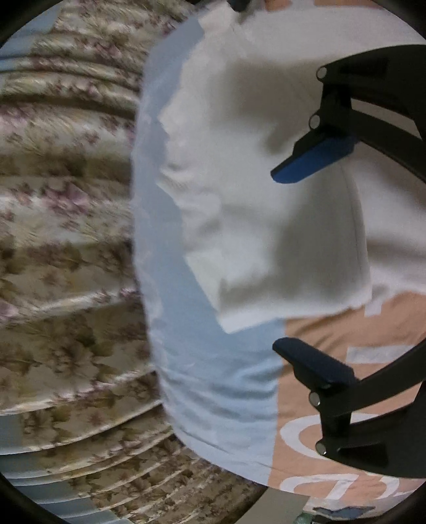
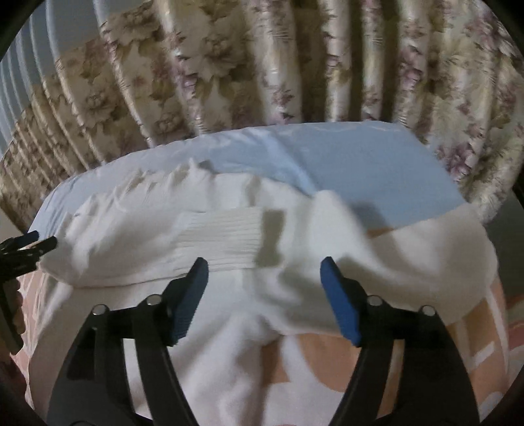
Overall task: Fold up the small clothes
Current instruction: 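Move the right tool to the other sleeve cuff and grasp it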
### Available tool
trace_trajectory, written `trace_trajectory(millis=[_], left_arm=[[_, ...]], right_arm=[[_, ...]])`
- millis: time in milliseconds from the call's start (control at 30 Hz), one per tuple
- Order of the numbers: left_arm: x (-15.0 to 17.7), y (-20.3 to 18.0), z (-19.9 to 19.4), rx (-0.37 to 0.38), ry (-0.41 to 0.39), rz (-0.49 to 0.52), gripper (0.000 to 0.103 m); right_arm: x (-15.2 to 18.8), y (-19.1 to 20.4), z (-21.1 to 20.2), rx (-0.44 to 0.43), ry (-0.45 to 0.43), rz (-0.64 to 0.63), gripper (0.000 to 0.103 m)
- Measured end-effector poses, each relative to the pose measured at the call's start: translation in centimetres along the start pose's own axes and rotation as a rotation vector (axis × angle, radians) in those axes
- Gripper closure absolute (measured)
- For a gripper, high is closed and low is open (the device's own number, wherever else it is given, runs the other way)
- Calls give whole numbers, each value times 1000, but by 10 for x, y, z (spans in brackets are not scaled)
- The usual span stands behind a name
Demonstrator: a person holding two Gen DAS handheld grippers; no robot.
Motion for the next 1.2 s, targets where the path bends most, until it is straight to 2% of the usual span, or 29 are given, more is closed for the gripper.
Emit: trace_trajectory(millis=[67, 133, 267, 400, 500, 567, 700, 800, 833, 867, 933, 967, 1100, 1200], left_arm=[[-7, -14, -10, 24, -29, -3, 7], [-10, -23, -14, 38, -45, 4, 7], [-11, -42, -14, 39, -44, 38, 7], [-6, -50, -10, 42, -29, 55, 7], [-3, -51, -8, 34, -25, 60, 7], [-3, -51, -7, 27, -25, 62, 7], [-7, -51, -6, 25, -32, 54, 7], [-10, -52, -6, 27, -32, 45, 7], [-10, -52, -6, 28, -30, 43, 7], [-9, -52, -5, 26, -29, 44, 7], [-8, -53, -5, 23, -29, 44, 7], [-8, -53, -5, 24, -26, 43, 7], [-6, -52, -4, 32, -17, 31, 7], [-5, -51, -3, 27, -14, 31, 7]], right_arm=[[3, -12, -4, 19, -5, 18, 31], [8, -33, -13, 73, -22, 48, 31], [19, -91, -24, 171, -22, 174, 31], [35, -162, -31, 312, 0, 295, 31], [49, -201, -28, 354, 35, 374, 32], [59, -217, -24, 352, 59, 419, 33], [64, -215, -15, 329, 80, 425, 38], [60, -211, -10, 338, 82, 409, 50], [60, -211, -10, 343, 78, 410, 58], [57, -212, -8, 348, 73, 410, 72], [54, -213, -8, 351, 60, 397, 86], [53, -210, -8, 356, 55, 379, 89], [45, -197, -7, 402, 44, 296, 90], [33, -177, -22, 441, -21, 226, 90]])
Point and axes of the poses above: each gripper's, at about its wrist camera, not at the fingertips, and z roughly the way its jaws point, y to its left, x to its underside, the point moved 3 cm from there along z, roughly the way its jaws point, and after that the axes turned 10 degrees about -z, right-handed, at the moved point
